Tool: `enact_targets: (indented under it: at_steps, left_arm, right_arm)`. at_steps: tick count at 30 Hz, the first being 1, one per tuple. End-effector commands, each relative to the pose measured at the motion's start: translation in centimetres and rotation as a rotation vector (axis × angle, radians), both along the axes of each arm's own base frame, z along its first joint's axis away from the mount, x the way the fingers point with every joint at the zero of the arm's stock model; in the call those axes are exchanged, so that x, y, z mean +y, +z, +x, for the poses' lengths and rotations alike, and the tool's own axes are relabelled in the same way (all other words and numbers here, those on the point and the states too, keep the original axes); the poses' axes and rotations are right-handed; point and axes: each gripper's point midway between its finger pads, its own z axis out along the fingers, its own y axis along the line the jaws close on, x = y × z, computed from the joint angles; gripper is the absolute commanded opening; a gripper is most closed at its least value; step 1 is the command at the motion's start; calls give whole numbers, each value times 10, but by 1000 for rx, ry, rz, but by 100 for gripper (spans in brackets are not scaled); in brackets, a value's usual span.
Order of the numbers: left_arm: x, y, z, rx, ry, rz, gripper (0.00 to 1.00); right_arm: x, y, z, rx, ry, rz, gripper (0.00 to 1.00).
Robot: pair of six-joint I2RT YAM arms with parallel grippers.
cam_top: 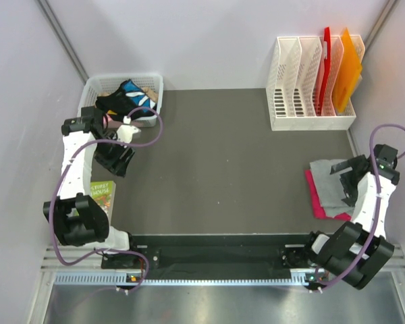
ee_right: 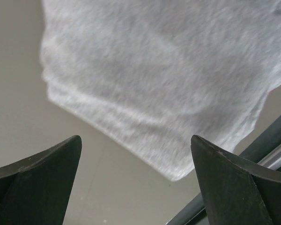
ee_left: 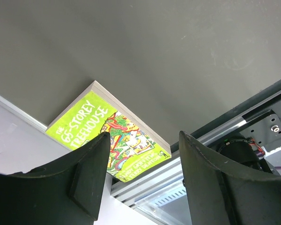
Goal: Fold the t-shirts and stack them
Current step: Put the neatly folded tshirt into the corner of the board with the right arm
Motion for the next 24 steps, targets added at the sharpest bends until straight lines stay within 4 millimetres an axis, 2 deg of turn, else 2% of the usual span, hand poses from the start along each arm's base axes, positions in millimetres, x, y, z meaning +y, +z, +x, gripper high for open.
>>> enact_targets:
  at_steps: [1, 7, 11, 14, 16, 18, 19, 21, 22, 24]
  left_arm:
    - [-5, 8, -37, 124, 12, -25, 65]
    - [-5, 6, -39, 130, 27, -41, 65]
    - [-5, 9, -37, 118, 42, -53, 66]
    - [-4, 10, -35, 110, 53, -66, 66]
    - [-4, 12, -35, 103, 63, -74, 66]
    - [-4, 15, -31, 92, 82, -91, 66]
    - [-5, 16, -30, 89, 90, -98, 66]
    - [-5, 18, -24, 87, 117, -117, 66]
    - [-5, 18, -22, 88, 127, -123, 66]
    - [-6, 20, -16, 86, 148, -149, 66]
  right_arm:
    - [-39, -7, -3, 28, -74, -120, 100]
    - [-43, -32, -14, 101, -78, -107, 100]
    - [-34, -44, -19, 106, -59, -80, 100]
    - [-26, -37, -15, 68, -24, -61, 100]
    - [-16, -5, 4, -76, 26, -50, 100]
    - [-4, 16, 17, -116, 83, -34, 100]
    - [12, 40, 37, -191, 160, -23, 100]
    - [27, 73, 58, -316, 234, -25, 100]
    - [46, 101, 72, -405, 303, -9, 100]
    - [66, 141, 95, -556, 402, -48, 100]
